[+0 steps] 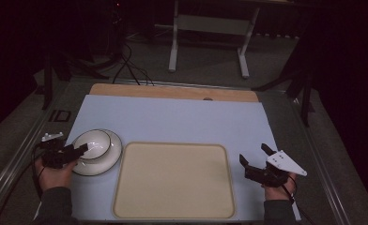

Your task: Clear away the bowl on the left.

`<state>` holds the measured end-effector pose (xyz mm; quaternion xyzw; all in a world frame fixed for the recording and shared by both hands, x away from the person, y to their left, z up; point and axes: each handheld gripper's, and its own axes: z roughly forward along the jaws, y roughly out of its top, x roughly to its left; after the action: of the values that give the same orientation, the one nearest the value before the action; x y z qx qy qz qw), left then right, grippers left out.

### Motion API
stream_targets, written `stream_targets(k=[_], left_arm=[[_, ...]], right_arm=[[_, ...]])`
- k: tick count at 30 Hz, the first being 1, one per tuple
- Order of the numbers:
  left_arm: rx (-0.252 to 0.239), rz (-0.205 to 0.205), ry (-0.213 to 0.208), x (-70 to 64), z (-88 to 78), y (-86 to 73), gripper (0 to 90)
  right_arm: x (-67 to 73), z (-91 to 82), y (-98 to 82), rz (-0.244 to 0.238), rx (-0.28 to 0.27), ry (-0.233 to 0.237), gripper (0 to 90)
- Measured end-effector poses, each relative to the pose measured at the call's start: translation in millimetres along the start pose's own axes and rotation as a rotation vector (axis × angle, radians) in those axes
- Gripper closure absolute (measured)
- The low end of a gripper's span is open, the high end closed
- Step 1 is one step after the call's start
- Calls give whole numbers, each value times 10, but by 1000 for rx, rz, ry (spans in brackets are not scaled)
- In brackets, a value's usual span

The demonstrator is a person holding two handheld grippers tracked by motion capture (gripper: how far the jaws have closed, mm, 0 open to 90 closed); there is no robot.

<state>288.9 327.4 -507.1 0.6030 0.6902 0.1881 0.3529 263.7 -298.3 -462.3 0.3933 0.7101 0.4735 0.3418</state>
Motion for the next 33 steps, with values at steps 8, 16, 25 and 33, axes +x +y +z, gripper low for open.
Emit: stream_targets(k=[8,16,25,33], left_arm=[[31,-14,5,-8,51,5,508],[68,-31,1,-28,102,19,575],[96,-79,-50,0,135,33,620],[103,-118,-73,19,144,43,662]], right_arm=[[0,0,1,0,0,1,110],[1,-1,1,0,-1,3,110],[4,-1,1,1,-7,3,110],[5,0,2,1,-7,4,110]])
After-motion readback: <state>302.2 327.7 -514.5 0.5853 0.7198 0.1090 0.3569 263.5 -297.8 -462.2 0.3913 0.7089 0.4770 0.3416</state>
